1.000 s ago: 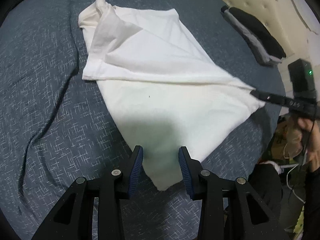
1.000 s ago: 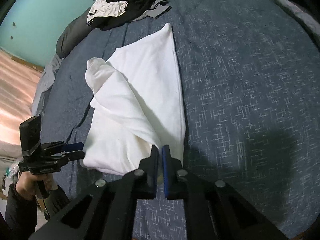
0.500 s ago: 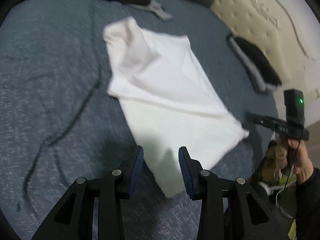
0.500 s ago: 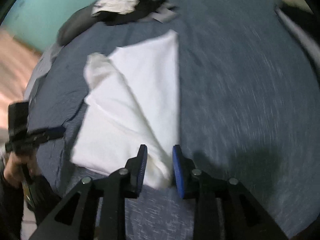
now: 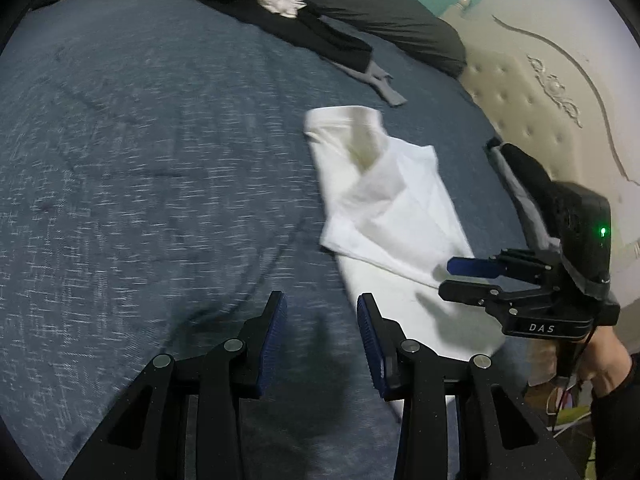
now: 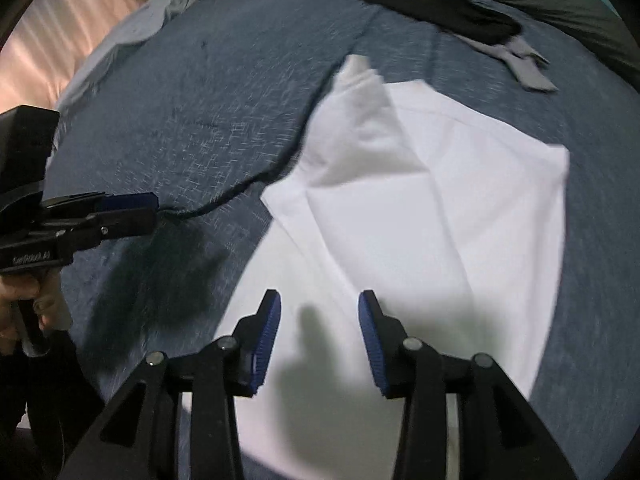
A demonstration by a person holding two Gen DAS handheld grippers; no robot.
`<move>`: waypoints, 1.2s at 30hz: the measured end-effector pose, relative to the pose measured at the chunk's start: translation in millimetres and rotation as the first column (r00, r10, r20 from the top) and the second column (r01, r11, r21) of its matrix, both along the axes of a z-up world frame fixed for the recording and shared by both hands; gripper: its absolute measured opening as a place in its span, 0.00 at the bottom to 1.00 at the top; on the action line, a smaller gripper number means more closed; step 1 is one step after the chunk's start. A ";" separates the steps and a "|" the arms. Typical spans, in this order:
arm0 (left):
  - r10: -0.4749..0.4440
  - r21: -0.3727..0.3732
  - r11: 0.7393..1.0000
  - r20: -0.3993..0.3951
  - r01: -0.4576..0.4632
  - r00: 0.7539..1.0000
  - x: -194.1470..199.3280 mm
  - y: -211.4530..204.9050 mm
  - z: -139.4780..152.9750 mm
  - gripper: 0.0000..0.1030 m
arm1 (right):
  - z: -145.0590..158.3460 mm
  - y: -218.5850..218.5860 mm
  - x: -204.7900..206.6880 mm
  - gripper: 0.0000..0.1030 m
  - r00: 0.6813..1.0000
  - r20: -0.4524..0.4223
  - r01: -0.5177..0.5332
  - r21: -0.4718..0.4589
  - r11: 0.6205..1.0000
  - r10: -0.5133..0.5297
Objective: Fold clothes
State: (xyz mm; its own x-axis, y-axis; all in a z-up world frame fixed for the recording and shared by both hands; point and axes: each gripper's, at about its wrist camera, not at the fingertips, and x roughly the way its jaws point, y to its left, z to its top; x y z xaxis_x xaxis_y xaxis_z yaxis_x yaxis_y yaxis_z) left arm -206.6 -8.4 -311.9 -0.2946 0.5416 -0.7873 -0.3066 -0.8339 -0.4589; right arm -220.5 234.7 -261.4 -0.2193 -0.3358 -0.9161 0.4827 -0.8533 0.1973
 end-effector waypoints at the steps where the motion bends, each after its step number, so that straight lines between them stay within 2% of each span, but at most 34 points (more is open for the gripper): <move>1: 0.010 0.005 1.000 -0.003 -0.010 1.000 -1.8 -3.9 -2.7 0.39 | 0.6 1.7 -2.2 0.39 1.000 -0.005 0.004 -0.003 1.000 -0.004; 7: 0.049 0.047 0.998 -0.015 -0.048 0.999 -6.2 -20.7 -15.7 0.39 | 4.2 11.7 -15.5 0.39 0.999 -0.033 0.030 -0.019 0.999 -0.031; 9: 0.058 0.062 0.996 -0.012 -0.057 0.998 -6.5 -25.3 -20.2 0.39 | 5.4 15.1 -19.9 0.21 0.998 -0.043 0.039 -0.025 0.999 -0.040; 11: 0.065 0.070 0.995 -0.006 -0.065 0.998 -6.1 -28.8 -24.4 0.39 | 6.6 18.5 -24.3 0.10 0.997 -0.052 0.047 -0.030 0.998 -0.049; 14: 0.063 0.064 0.996 0.000 -0.063 0.998 -5.5 -31.0 -30.2 0.39 | 8.4 23.5 -30.9 0.03 0.996 -0.066 0.060 -0.039 0.997 -0.063; 25: 0.023 0.071 0.997 -0.017 -0.022 1.000 1.3 -16.9 -27.3 0.39 | 14.6 43.8 -55.8 0.02 0.986 -0.115 0.111 -0.072 0.991 -0.118; 36: 0.010 0.043 0.999 -0.015 -0.010 1.000 -1.1 -10.9 -33.6 0.39 | 8.2 125.0 -101.6 0.02 0.932 -0.140 0.326 -0.083 0.942 -0.335</move>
